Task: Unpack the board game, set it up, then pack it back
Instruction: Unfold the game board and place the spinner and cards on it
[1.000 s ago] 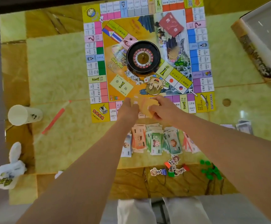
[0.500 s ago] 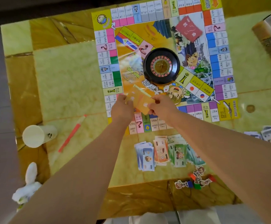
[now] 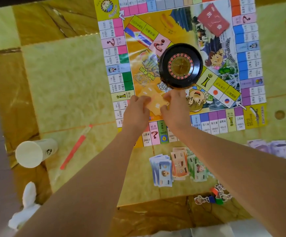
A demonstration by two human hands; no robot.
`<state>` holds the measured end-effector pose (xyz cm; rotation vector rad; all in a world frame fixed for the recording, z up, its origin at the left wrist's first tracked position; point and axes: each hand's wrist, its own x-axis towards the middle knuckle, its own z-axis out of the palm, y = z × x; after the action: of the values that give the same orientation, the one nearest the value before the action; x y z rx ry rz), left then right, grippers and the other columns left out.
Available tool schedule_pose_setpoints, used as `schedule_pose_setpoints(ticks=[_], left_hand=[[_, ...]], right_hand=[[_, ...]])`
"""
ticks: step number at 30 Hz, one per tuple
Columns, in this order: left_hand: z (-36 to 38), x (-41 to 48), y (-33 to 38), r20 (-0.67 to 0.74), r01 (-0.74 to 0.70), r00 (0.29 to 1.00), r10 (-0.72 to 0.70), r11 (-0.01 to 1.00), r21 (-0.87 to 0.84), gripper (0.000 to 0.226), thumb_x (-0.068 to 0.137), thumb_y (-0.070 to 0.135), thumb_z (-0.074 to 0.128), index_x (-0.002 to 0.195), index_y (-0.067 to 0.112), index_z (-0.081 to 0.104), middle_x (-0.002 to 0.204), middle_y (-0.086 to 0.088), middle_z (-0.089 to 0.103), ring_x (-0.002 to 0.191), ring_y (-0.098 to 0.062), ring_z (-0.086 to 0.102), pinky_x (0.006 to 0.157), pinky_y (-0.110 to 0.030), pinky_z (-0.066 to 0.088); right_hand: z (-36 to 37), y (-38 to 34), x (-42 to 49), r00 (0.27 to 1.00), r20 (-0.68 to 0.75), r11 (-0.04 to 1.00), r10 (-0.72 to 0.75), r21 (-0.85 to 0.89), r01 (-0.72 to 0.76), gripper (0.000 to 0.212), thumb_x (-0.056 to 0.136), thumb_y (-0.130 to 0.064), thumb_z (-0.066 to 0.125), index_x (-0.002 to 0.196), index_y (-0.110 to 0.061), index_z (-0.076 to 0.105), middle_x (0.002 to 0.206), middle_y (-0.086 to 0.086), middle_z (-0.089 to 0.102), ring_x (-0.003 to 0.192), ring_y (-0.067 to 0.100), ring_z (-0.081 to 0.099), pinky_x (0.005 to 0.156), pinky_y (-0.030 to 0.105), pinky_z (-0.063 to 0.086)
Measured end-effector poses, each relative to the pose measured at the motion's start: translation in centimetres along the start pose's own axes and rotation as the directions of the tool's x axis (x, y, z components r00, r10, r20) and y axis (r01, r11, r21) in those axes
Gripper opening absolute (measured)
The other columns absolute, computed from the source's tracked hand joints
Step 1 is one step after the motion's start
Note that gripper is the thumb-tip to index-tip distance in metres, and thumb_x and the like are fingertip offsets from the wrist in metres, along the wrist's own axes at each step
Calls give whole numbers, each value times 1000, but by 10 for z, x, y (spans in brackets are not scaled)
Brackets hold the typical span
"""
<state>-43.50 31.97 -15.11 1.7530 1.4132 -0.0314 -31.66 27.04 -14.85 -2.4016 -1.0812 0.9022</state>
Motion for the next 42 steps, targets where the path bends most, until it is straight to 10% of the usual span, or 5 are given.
schedule_pose_setpoints(ticks=[14,23,29,35,42], left_hand=[[1,-46,-9,-103,117,988,-114,993,21,33,93,13,47,124,17,55,119,-7,47,94,-26,58,78,-39,48],[10,-164,-70,-182,389,906,-382,921,0,35,89,13,50,123,18,56,125,-8,45,109,-26,54,81,-34,43],[13,-257,-135,-236,570,794,-560,821,-28,38,88,14,56,125,16,51,128,-9,41,106,-29,52,77,-34,43],[24,-297,-178,-299,774,605,-738,633,2,74,83,33,73,138,9,30,138,-14,32,125,-33,38,96,-39,38],[43,-307,-194,-254,814,554,-793,580,-35,87,73,37,82,132,1,28,134,-18,36,122,-31,42,97,-36,40]], right_hand=[[-2,5,-28,943,223,963,-247,-53,264,40,88,-1,52,126,-13,56,124,7,47,95,22,56,80,39,49],[41,1,-137,687,710,975,-156,1,220,18,91,-14,52,108,-16,58,72,-10,50,68,13,51,56,23,39],[93,1,-202,580,813,960,-50,-122,253,26,91,-16,50,116,-12,53,101,4,56,91,22,53,74,28,41],[115,5,-221,697,716,951,-25,-199,238,26,91,-17,51,115,-10,45,99,9,54,86,27,54,70,33,41],[121,9,-233,804,576,920,-146,-220,325,18,91,-15,52,107,-10,46,91,11,60,80,31,58,70,43,48]])
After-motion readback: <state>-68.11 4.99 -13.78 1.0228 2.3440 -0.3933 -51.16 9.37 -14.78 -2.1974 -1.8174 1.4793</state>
